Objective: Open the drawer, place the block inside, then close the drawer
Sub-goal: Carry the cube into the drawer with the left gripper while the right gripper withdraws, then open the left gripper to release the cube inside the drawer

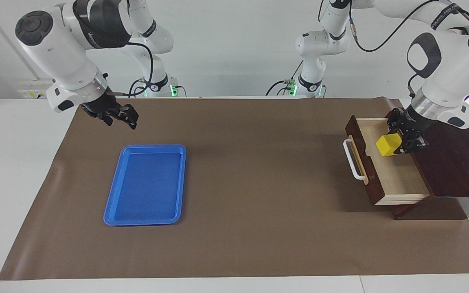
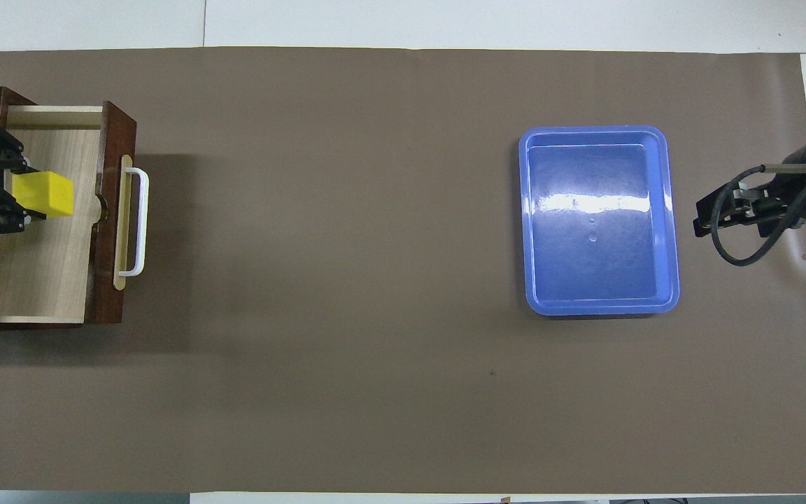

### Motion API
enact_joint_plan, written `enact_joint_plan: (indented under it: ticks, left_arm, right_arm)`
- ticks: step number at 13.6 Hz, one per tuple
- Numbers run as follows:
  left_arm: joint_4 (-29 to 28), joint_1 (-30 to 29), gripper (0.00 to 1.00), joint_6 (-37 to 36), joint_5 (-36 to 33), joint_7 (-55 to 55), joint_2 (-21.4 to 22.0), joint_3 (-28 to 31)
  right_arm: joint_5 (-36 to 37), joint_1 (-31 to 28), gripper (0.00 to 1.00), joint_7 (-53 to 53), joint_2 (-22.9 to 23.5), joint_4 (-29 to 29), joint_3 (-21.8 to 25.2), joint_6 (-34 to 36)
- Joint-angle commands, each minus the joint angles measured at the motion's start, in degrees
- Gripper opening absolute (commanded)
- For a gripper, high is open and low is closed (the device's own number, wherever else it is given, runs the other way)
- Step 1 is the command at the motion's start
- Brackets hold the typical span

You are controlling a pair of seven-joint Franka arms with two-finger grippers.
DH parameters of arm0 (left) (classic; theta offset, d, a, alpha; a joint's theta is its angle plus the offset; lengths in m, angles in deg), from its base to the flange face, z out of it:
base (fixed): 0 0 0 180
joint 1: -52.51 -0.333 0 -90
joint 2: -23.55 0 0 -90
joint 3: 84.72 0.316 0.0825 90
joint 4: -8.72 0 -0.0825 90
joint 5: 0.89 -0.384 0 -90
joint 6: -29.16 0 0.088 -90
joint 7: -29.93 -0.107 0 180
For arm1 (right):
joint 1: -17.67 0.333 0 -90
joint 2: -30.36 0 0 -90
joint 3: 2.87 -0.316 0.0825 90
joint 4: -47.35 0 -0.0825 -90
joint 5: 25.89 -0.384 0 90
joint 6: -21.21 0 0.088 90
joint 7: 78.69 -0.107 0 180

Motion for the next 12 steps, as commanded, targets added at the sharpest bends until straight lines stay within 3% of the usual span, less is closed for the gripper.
enact_joint_plan:
  ticks: [1, 8, 9, 10, 11, 12]
  left_arm:
    - [-7.6, -1.5, 0.00, 3.0, 0.4, -2.2, 3.7, -0.6]
    - [-16.5, -3.5, 0.00, 10.9, 0.3, -5.0, 5.9, -0.5]
    - [-16.6, -3.5, 0.08, 11.0, 0.3, -5.0, 6.0, -0.5]
    - [-16.4, -3.5, 0.46, 11.0, 0.3, -5.0, 5.9, -0.6]
    - [-16.1, -3.2, 0.55, 11.0, 0.3, -4.8, 5.8, -0.6]
    - [-15.8, -2.7, 0.86, 10.9, 0.3, -4.8, 5.6, -0.6]
  right_arm:
    - [1.2, -1.5, 1.00, 2.0, -1.6, 2.5, -0.6, -1.6]
    - [1.3, -2.1, 1.00, -0.3, -1.9, 3.2, -0.6, -2.5]
    - [1.5, -2.0, 1.00, -0.1, -1.8, 3.1, -0.6, -2.6]
    - [3.0, -1.7, 1.00, 0.9, -1.8, 3.1, -0.6, -2.7]
    - [4.8, -1.4, 1.00, 1.8, -1.8, 3.1, -0.7, -3.0]
    - [5.2, -1.4, 1.00, 1.8, -1.7, 2.8, -0.7, -3.3]
